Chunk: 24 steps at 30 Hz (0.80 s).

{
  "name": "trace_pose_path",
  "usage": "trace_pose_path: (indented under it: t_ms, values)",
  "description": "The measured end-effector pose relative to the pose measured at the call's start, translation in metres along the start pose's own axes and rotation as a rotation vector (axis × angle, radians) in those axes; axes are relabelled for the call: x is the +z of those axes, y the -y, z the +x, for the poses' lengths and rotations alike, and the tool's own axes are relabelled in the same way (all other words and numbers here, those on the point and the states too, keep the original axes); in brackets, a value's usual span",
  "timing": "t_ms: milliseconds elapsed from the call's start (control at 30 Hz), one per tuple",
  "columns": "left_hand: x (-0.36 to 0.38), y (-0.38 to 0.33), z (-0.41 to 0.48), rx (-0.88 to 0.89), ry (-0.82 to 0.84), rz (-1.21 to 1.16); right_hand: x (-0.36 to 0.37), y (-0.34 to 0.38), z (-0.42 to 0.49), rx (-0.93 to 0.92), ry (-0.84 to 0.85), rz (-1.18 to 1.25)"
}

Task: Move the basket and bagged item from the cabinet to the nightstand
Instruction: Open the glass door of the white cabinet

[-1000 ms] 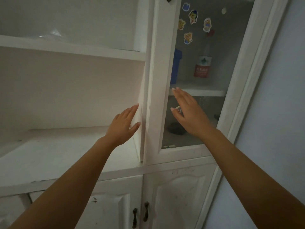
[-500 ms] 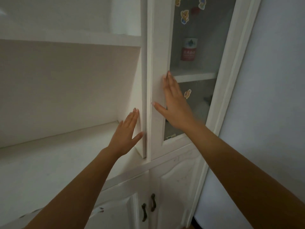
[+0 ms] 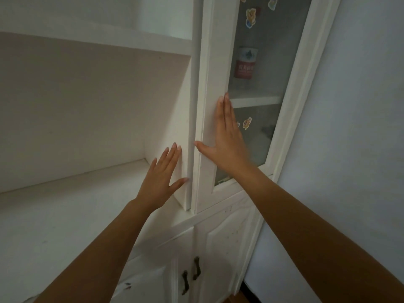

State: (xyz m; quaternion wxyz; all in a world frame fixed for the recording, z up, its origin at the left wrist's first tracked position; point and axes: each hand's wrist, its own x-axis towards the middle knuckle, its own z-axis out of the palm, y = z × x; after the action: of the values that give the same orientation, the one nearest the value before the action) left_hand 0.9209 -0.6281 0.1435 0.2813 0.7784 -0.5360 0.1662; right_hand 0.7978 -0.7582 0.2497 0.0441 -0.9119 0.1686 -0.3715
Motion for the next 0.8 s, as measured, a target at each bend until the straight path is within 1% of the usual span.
trace_pose_path:
  t_ms: [133, 267, 333, 433, 567, 733, 800]
  values:
    - [0.013, 0.0, -0.024, -0.114, 0.048, -0.098, 0.0, 0.0, -0.001, -0.002, 0.003, 0.019]
    - [0.037, -0.004, -0.063, -0.275, 0.276, -0.101, 0.001, 0.0, -0.001, -0.008, -0.01, 0.052]
    - [0.043, -0.006, -0.07, -0.309, 0.34, -0.081, 0.0, 0.0, -0.001, -0.003, -0.008, 0.044]
    - [0.046, -0.004, -0.069, -0.303, 0.321, -0.022, -0.001, 0.001, -0.001, -0.006, -0.01, 0.033]
    - [0.051, 0.001, -0.07, -0.242, 0.302, 0.056, 0.0, 0.003, -0.004, -0.004, -0.034, 0.002]
    - [0.054, 0.009, -0.071, -0.177, 0.295, 0.131, 0.004, 0.005, -0.006, 0.011, -0.058, 0.032]
    - [0.055, 0.01, -0.072, -0.176, 0.284, 0.134, 0.004, 0.006, -0.006, 0.01, -0.056, 0.036]
